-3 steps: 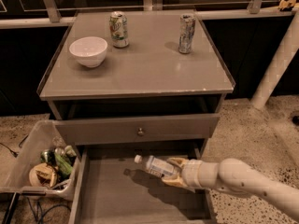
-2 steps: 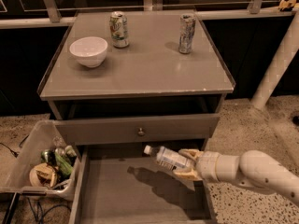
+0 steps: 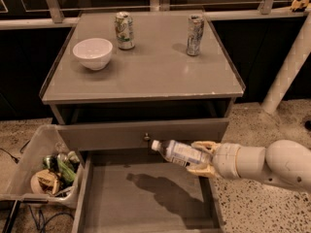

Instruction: Pick blue plastic bottle from middle drawer and place on counter

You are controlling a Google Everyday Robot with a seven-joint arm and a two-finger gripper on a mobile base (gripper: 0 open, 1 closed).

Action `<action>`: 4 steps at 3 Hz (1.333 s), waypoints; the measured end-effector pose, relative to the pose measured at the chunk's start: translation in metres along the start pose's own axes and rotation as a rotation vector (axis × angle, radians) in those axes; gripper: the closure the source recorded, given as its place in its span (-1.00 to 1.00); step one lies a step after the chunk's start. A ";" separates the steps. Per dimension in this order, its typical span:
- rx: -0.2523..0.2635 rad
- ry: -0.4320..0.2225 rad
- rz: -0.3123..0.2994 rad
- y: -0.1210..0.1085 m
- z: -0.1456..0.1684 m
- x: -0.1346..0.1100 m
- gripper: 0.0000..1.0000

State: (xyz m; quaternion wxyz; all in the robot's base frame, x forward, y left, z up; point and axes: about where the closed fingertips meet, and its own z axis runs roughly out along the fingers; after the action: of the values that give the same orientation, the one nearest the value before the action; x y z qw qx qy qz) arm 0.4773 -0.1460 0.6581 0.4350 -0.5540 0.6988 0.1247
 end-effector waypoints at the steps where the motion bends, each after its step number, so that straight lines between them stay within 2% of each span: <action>1: -0.002 -0.002 0.003 0.001 0.001 0.001 1.00; 2: -0.006 0.048 -0.022 -0.003 0.001 -0.006 1.00; 3: 0.029 0.096 -0.104 -0.014 -0.020 -0.046 1.00; 4: 0.107 0.121 -0.244 -0.038 -0.069 -0.124 1.00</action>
Offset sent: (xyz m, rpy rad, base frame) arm 0.0085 0.0028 0.0163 -0.1366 0.0104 -0.0009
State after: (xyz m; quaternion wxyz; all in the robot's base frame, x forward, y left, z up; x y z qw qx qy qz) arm 0.4799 -0.1223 0.8027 0.4332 -0.6173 0.6567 -0.0002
